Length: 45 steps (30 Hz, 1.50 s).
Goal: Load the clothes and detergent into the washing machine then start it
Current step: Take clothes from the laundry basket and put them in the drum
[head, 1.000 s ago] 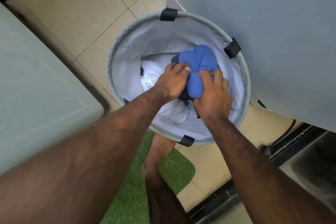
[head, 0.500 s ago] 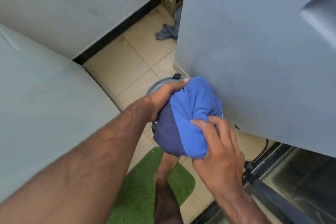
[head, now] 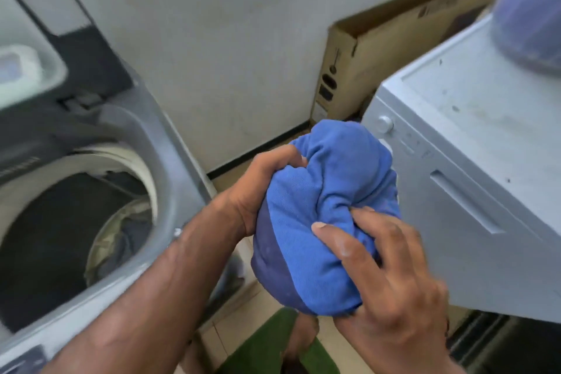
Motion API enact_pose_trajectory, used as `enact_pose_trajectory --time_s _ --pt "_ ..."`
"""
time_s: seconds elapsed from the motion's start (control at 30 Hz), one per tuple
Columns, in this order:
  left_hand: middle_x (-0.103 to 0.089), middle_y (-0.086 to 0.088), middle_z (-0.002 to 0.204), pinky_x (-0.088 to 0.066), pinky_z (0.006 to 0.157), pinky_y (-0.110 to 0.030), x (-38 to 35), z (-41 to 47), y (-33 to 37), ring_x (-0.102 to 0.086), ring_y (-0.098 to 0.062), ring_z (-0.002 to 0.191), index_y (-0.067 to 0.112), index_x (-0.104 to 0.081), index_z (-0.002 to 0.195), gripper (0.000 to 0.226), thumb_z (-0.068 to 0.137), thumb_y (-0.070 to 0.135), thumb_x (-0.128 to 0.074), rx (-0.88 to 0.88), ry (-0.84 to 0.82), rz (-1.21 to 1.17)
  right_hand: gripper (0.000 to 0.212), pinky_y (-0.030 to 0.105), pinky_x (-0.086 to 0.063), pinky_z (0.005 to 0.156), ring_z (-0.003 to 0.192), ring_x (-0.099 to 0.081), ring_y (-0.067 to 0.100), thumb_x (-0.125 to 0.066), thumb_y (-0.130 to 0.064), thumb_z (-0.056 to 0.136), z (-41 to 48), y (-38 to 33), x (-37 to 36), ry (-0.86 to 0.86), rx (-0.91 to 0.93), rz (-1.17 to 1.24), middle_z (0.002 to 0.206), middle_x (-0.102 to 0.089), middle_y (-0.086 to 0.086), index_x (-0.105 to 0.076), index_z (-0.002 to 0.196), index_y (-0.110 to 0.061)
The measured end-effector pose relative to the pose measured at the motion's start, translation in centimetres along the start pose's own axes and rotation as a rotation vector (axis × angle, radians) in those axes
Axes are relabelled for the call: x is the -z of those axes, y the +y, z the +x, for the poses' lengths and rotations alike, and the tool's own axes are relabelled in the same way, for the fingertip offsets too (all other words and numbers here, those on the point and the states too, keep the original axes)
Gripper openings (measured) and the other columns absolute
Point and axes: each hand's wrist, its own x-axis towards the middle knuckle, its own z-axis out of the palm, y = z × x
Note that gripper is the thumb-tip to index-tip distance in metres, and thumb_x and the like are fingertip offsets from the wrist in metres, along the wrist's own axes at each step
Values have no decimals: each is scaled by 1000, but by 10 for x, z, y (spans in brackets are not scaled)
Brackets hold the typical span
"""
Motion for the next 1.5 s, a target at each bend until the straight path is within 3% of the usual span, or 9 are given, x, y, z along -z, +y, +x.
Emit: enact_pose_trajectory --time_s 0.2,0.3,0.5,0.67,0.8,1.07,1.17,1.3,1.5 --pt "-42 4 44 -39 42 -17 38 -118 74 -42 -9 38 19 -47 47 47 92 10 -34 -268 97 -87 49 37 -58 61 107 -71 32 -57 -5 82 62 -97 28 113 252 41 115 -73 8 -78 118 -32" --pt "-46 4 45 -43 43 -18 69 -181 100 -47 -10 39 19 -52 48 44 89 12 -39 -411 164 -89 48 39 -60 67 108 -70 33 -70 -6 77 88 -149 27 154 376 99 116 -73 9 -78 119 -29" --pt "-40 5 41 -41 41 -16 132 -280 131 -43 -9 39 20 -51 39 48 86 13 -44 -614 311 -146 40 36 -59 81 113 -69 32 -60 -9 90 125 -250 16 202 553 239 118 -72 8 -77 120 -30" --pt "-45 2 45 -46 44 -18 180 -335 134 -49 -11 43 18 -53 43 47 89 16 -43 -697 406 -178 60 26 -49 84 116 -67 30 -76 -5 69 137 -308 -6 124 629 322 124 -69 6 -75 123 -32" --pt "-56 -5 63 -51 61 -28 227 -343 117 -58 -19 59 15 -61 62 15 75 24 -60 -608 549 -193 73 25 -48 75 117 -63 27 -81 -12 57 135 -326 -40 -83 623 387 128 -66 3 -73 126 -32" --pt "-72 -11 74 -55 74 -36 293 -285 56 -70 -25 67 19 -74 64 31 88 35 -66 -307 750 -285 66 26 -53 62 113 -66 25 -66 -24 69 123 -297 -151 -464 614 340 133 -61 4 -62 135 -31" --pt "-78 -12 81 -56 74 -35 314 -256 34 -75 -24 72 18 -80 74 32 94 35 -63 -208 774 -295 80 33 -58 66 118 -64 28 -78 -18 66 114 -276 -199 -590 613 248 138 -59 7 -55 141 -31" --pt "-80 -12 98 -57 80 -36 339 -230 11 -77 -24 90 15 -77 105 26 95 34 -63 -166 821 -231 71 37 -56 78 129 -56 29 -62 -19 78 107 -257 -243 -650 670 153 144 -55 11 -51 147 -29" --pt "-67 -6 139 -53 100 -36 372 -198 -19 -67 -21 116 15 -55 144 41 105 26 -54 74 870 183 99 49 -45 105 155 -21 29 -62 -22 90 103 -259 -286 -1143 632 -216 172 -9 1 3 162 -40"
